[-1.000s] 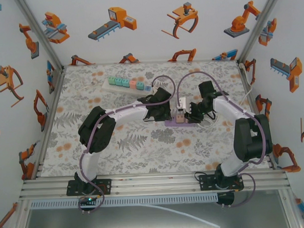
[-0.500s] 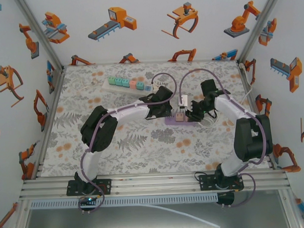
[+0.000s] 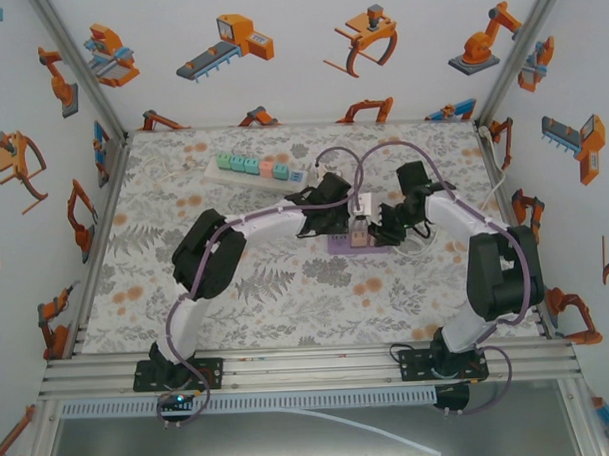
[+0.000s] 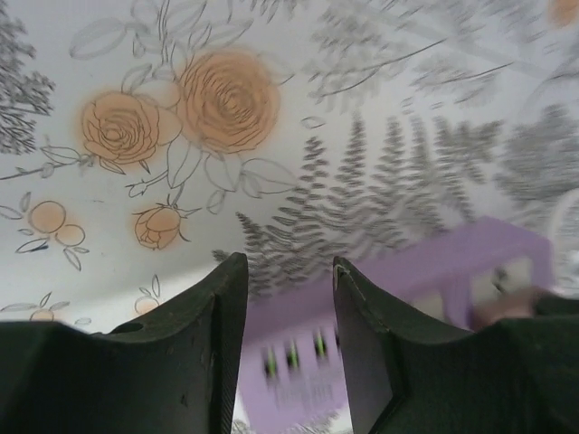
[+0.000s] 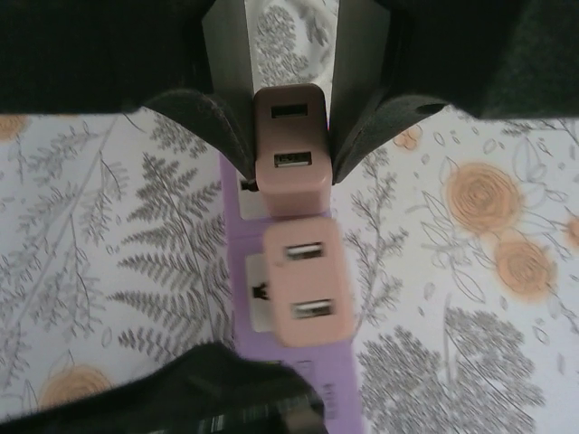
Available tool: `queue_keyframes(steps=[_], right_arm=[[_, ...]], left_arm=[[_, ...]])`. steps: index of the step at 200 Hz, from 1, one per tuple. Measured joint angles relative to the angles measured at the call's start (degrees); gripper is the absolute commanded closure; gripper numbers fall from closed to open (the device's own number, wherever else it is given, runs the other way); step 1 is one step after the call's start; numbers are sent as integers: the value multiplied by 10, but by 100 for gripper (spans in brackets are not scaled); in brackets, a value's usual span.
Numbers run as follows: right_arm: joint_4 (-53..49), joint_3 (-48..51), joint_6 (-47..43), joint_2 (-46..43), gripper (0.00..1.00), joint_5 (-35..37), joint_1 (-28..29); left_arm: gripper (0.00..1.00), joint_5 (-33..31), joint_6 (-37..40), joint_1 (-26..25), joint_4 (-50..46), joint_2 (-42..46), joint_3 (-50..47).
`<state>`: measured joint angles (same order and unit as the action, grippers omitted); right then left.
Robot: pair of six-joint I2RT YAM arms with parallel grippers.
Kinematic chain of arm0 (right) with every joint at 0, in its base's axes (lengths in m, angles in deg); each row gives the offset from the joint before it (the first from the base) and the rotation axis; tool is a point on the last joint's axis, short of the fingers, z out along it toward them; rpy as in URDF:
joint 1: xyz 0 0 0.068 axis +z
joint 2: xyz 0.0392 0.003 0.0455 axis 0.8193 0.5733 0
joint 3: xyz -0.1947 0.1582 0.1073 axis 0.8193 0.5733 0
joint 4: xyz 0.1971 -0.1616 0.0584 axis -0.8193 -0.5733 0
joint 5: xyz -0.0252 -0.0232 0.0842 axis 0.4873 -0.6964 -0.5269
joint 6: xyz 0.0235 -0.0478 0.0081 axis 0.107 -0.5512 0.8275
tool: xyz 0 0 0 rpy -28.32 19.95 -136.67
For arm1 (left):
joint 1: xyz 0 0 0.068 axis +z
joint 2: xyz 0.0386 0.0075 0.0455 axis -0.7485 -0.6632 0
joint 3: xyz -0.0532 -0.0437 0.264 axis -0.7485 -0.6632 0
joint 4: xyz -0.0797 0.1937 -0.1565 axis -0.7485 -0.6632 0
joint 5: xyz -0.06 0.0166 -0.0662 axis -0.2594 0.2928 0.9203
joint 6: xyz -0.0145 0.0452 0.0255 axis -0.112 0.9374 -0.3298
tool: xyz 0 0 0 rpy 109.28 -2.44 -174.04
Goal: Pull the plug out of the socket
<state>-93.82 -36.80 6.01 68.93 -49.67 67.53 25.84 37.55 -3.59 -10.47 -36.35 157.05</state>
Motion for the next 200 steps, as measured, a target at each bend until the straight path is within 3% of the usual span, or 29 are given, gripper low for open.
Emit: queue_keyframes(steps=[47,117,151,200], right_arm=[[60,31,56,-13,100,-65,-9],[46,33,57,-41,100,-79,-13],[44,33,49,-49,100,-74,-16],[59,50,31,-47,100,-55,-11]], left_arm=[[63,8,5,0,26,-1,-12],[60,1,-8,2,77,38,-75],[43,12,-2,20,62,54,-83],[36,35,-3,64,2,148,-160]])
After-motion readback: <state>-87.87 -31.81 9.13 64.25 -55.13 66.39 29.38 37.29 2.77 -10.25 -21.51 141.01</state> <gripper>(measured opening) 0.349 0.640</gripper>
